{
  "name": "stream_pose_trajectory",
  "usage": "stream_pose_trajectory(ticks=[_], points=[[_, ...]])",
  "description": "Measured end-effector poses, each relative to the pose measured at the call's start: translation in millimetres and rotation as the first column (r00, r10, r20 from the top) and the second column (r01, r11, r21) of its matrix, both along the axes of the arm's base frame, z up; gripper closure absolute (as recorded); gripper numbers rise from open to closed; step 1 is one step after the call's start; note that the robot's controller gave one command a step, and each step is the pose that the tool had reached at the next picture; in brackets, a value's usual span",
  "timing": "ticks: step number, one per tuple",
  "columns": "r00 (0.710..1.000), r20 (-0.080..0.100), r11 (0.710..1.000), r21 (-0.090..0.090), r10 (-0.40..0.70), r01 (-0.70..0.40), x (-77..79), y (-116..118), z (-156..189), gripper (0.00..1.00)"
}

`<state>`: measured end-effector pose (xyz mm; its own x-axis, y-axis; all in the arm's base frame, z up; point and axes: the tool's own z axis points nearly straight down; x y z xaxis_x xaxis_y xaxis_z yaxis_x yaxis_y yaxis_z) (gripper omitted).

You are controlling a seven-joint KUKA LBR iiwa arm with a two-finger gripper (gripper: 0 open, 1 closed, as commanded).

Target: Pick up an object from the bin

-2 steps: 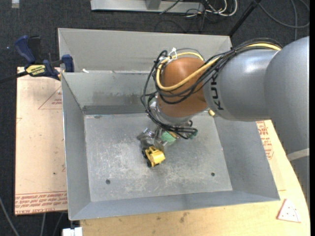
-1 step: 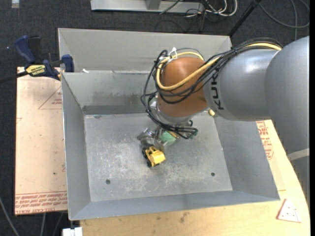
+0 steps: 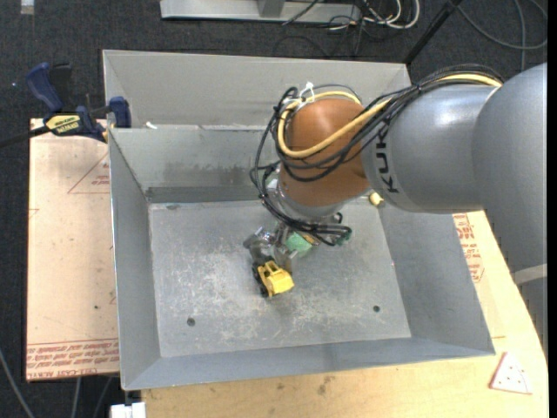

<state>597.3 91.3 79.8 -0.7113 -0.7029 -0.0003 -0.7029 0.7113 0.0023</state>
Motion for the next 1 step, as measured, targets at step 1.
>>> stream_pose_trajectory(ticks=[1], points=[[1.000,-0.006,1.000,-0.001,0.000,0.000,-1.8,0.1,19.9,1.00]])
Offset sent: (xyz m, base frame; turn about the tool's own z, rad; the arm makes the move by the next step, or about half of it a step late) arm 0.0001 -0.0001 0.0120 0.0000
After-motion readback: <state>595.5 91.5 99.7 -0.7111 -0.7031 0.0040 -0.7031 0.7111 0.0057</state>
